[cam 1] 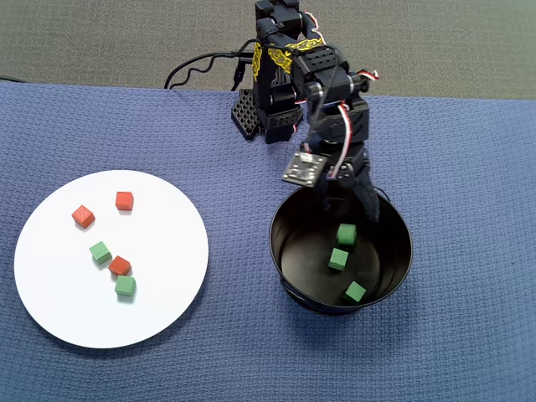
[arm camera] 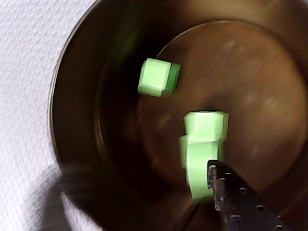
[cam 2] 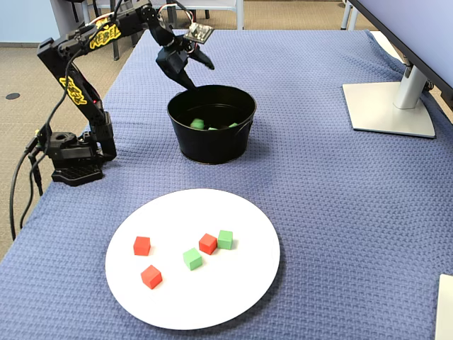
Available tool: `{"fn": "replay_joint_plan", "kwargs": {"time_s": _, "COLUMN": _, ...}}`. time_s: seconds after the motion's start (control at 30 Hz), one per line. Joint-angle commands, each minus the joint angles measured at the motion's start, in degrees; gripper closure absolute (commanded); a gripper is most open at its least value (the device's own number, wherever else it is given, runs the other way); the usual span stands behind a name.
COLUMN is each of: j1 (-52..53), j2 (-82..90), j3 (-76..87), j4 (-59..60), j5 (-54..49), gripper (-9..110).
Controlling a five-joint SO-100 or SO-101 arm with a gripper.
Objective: Pick up the green cubes from the white plate and place them in the black recipient
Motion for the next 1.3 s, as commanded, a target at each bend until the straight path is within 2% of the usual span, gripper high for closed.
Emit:
{"fn": "replay_joint_plan", "kwargs": {"time_s": 0.0, "j1": 10.4, "j2": -0.4, "j3": -3.6, "j4": -3.2, "j5": -4.1, "gripper": 68}}
{"fn": "replay_joint_plan", "kwargs": {"time_s": 0.13, "j1": 23.6, "j2": -3.8, "j3": -5.4, "j4": -9.1, "j5": -9.3, "gripper": 88}}
{"fn": "replay_joint_plan", "kwargs": {"time_s": 0.4, "j1": 44.7, "j2": -14.7, "j3": -13.0, "j4": -12.4, "j5": -13.2, "gripper": 101}}
{"fn": "replay_joint_plan", "kwargs": {"time_s": 0.53, "j1": 49.7, "j2": -20.2, "j3": -15.4, "j4": -16.2, "j5": -18.5, "gripper": 101}}
{"fn": "replay_joint_plan", "kwargs": {"time_s": 0.67, "j1": 51.8, "j2": -26.6, "j3": -17.2, "j4": -18.4, "j5": -28.7, "gripper": 79}}
{"fn": "replay_joint_plan", "kwargs": {"time_s": 0.73, "j1": 51.9, "j2": -29.2, "j3": -17.2, "j4": -19.0, "j5": -34.4, "gripper": 74}}
{"fn": "replay_joint_plan", "kwargs": {"time_s": 0.9, "j1": 51.9, "j2": -32.1, "j3": -17.2, "j4": -20.5, "j5": -45.1, "gripper": 74}}
{"fn": "replay_joint_plan", "kwargs": {"time_s": 1.27, "j1": 53.6, "j2": -37.8, "j3": -25.4, "j4": -17.0, "j5": -51.2, "gripper": 75}}
